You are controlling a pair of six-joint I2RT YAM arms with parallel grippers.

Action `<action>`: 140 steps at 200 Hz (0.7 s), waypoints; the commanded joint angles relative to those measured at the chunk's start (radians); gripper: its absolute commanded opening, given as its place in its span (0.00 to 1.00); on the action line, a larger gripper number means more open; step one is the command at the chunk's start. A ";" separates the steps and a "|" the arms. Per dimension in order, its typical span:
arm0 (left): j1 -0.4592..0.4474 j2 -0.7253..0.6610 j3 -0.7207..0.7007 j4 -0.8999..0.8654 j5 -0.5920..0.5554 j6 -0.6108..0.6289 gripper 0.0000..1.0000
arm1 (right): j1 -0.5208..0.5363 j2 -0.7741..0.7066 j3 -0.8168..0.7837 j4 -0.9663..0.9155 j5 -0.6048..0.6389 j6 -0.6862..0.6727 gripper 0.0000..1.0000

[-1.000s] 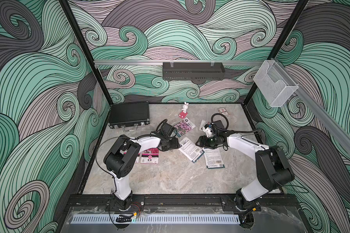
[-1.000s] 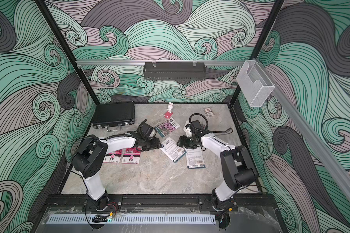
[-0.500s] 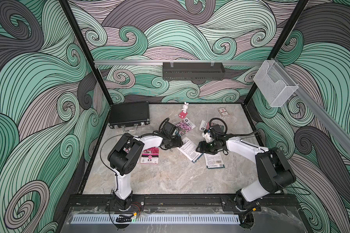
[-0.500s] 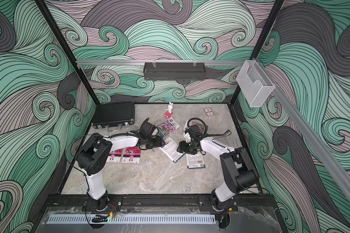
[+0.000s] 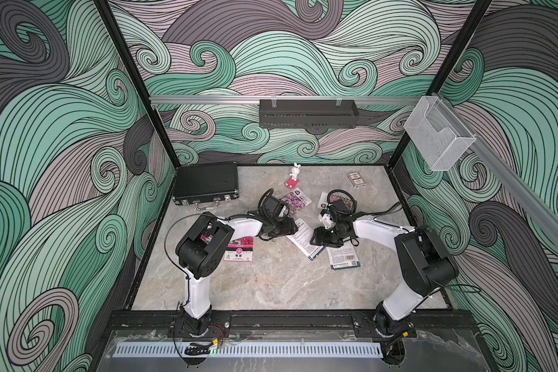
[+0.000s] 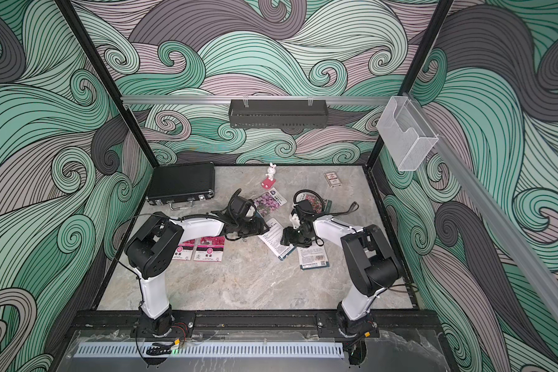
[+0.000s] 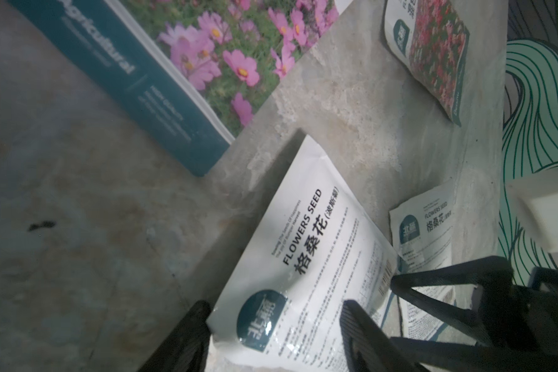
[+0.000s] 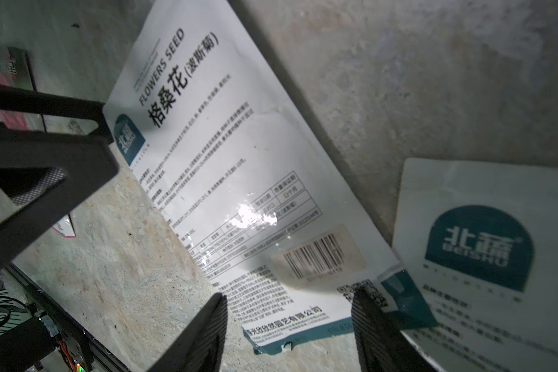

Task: Arrange the seed packets in a row
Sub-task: Pick up the seed packet from the center of the board.

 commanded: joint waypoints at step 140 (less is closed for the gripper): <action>-0.047 -0.079 -0.076 -0.022 0.001 -0.030 0.34 | -0.001 0.034 -0.044 0.021 -0.014 -0.006 0.63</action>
